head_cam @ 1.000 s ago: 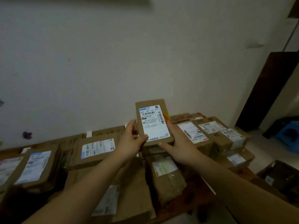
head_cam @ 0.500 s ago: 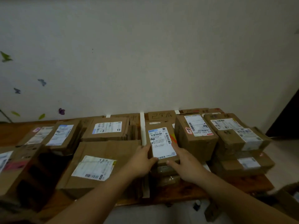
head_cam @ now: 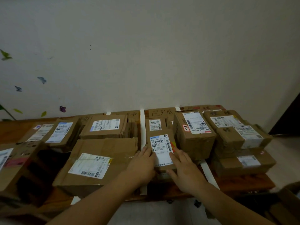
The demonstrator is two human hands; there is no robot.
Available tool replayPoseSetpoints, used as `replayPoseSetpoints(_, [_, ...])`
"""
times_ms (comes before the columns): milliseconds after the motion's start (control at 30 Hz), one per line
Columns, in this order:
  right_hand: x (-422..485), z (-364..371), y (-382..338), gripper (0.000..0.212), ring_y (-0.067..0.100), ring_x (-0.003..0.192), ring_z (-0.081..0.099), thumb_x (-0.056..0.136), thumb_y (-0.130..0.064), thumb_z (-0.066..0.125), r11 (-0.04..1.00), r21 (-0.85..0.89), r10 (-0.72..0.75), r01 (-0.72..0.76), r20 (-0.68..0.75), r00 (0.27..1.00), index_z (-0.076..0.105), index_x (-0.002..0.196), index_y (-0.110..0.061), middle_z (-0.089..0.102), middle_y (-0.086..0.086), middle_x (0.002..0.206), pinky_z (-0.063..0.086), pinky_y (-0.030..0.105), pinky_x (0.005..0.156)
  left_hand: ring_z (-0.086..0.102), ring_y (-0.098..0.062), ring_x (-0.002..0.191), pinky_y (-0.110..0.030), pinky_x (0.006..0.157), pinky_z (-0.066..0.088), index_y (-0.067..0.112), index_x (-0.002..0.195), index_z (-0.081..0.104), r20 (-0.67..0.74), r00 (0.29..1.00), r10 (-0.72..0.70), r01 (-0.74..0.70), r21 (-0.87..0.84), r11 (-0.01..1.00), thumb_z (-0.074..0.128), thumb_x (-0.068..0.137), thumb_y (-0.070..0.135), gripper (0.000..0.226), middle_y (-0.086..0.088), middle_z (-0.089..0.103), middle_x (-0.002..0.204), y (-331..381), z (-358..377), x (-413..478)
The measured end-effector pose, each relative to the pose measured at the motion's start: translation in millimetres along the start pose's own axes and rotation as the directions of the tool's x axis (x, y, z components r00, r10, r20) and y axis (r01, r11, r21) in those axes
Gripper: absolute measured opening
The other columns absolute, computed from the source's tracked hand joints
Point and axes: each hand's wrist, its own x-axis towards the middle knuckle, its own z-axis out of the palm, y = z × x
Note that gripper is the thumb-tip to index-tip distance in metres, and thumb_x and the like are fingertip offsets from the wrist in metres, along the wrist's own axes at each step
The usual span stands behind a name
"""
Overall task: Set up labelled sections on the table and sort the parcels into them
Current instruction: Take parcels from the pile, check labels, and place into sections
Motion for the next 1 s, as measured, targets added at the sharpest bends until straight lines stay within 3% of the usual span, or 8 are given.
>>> replayPoseSetpoints(100, [4, -5, -1, 0.07, 0.016, 0.147, -0.003, 0.096, -0.054, 0.037, 0.997, -0.069, -0.013, 0.016, 0.042, 0.999, 0.007, 0.153, -0.027, -0.003, -0.006, 0.161, 0.011, 0.038, 0.119, -0.002, -0.021, 0.147, -0.043, 0.119, 0.003, 0.017, 0.151, 0.014, 0.058, 0.998, -0.006, 0.002, 0.073, 0.997, 0.05, 0.093, 0.032, 0.07, -0.003, 0.007, 0.16, -4, -3, 4])
replayPoseSetpoints(267, [20, -28, -15, 0.076, 0.018, 0.147, 0.004, 0.086, -0.068, 0.019, 0.992, -0.112, -0.063, 0.064, 0.009, 0.998, 0.022, 0.15, -0.025, 0.012, 0.0, 0.159, 0.012, 0.038, 0.117, -0.004, -0.023, 0.147, -0.048, 0.119, 0.001, 0.026, 0.15, 0.014, 0.087, 0.996, -0.01, 0.008, 0.015, 1.0, 0.057, 0.089, 0.04, 0.076, 0.001, 0.005, 0.16, -8, -25, 0])
replayPoseSetpoints(400, [37, -52, -47, 0.064, 0.018, 0.147, 0.006, 0.094, -0.06, 0.032, 0.991, -0.078, -0.112, 0.11, -0.021, 0.993, 0.024, 0.149, -0.028, 0.014, -0.001, 0.159, 0.01, 0.038, 0.117, 0.0, -0.022, 0.147, -0.049, 0.119, 0.006, 0.03, 0.148, 0.02, -0.042, 0.994, -0.1, 0.098, -0.054, 0.994, 0.056, 0.089, 0.041, 0.07, 0.001, 0.009, 0.159, -44, -57, -8])
replayPoseSetpoints(533, [53, -67, -102, 0.056, 0.017, 0.143, 0.019, 0.095, -0.059, 0.034, 0.98, -0.086, -0.186, 0.181, -0.054, 0.981, 0.036, 0.143, -0.03, 0.027, -0.004, 0.154, 0.017, 0.041, 0.115, 0.004, -0.025, 0.147, -0.049, 0.118, 0.013, 0.027, 0.148, 0.024, -0.117, 0.973, -0.201, 0.196, -0.05, 0.979, 0.052, 0.091, 0.045, 0.066, -0.001, 0.013, 0.159, -113, -84, -24])
replayPoseSetpoints(633, [73, -62, -153, 0.054, 0.015, 0.134, 0.031, 0.095, -0.057, 0.037, 0.976, -0.03, -0.217, 0.215, -0.057, 0.975, 0.041, 0.14, -0.029, 0.038, -0.004, 0.146, 0.03, 0.036, 0.109, 0.009, -0.024, 0.146, -0.046, 0.118, 0.015, 0.025, 0.149, 0.023, -0.141, 0.948, -0.286, 0.275, -0.087, 0.957, 0.052, 0.091, 0.047, 0.069, -0.003, 0.014, 0.158, -175, -97, -50])
replayPoseSetpoints(700, [86, -54, -194, 0.054, 0.017, 0.133, 0.033, 0.095, -0.056, 0.039, 0.97, 0.009, -0.242, 0.243, -0.053, 0.969, 0.042, 0.14, -0.026, 0.04, -0.002, 0.145, 0.03, 0.034, 0.107, 0.013, -0.025, 0.145, -0.043, 0.117, 0.019, 0.025, 0.148, 0.027, -0.152, 0.937, -0.314, 0.299, -0.118, 0.947, 0.054, 0.089, 0.046, 0.068, -0.004, 0.019, 0.157, -218, -103, -73])
replayPoseSetpoints(833, [108, -32, -286, 0.049, 0.018, 0.136, 0.032, 0.096, -0.052, 0.041, 0.958, 0.135, -0.251, 0.252, -0.025, 0.968, 0.045, 0.139, -0.028, 0.039, -0.003, 0.148, 0.028, 0.033, 0.108, 0.007, -0.024, 0.146, -0.039, 0.118, 0.013, 0.023, 0.149, 0.024, -0.148, 0.889, -0.434, 0.412, -0.16, 0.897, 0.055, 0.089, 0.049, 0.073, -0.004, 0.012, 0.159, -310, -111, -127])
replayPoseSetpoints(1000, [148, 9, -406, 0.052, 0.024, 0.127, 0.045, 0.094, -0.051, 0.045, 0.942, 0.114, -0.318, 0.315, 0.003, 0.948, 0.049, 0.136, -0.02, 0.049, 0.006, 0.139, 0.035, 0.031, 0.102, 0.01, -0.025, 0.146, -0.036, 0.118, 0.009, 0.02, 0.15, 0.022, -0.143, 0.837, -0.529, 0.489, -0.242, 0.838, 0.054, 0.091, 0.045, 0.072, -0.008, 0.016, 0.158, -421, -123, -204])
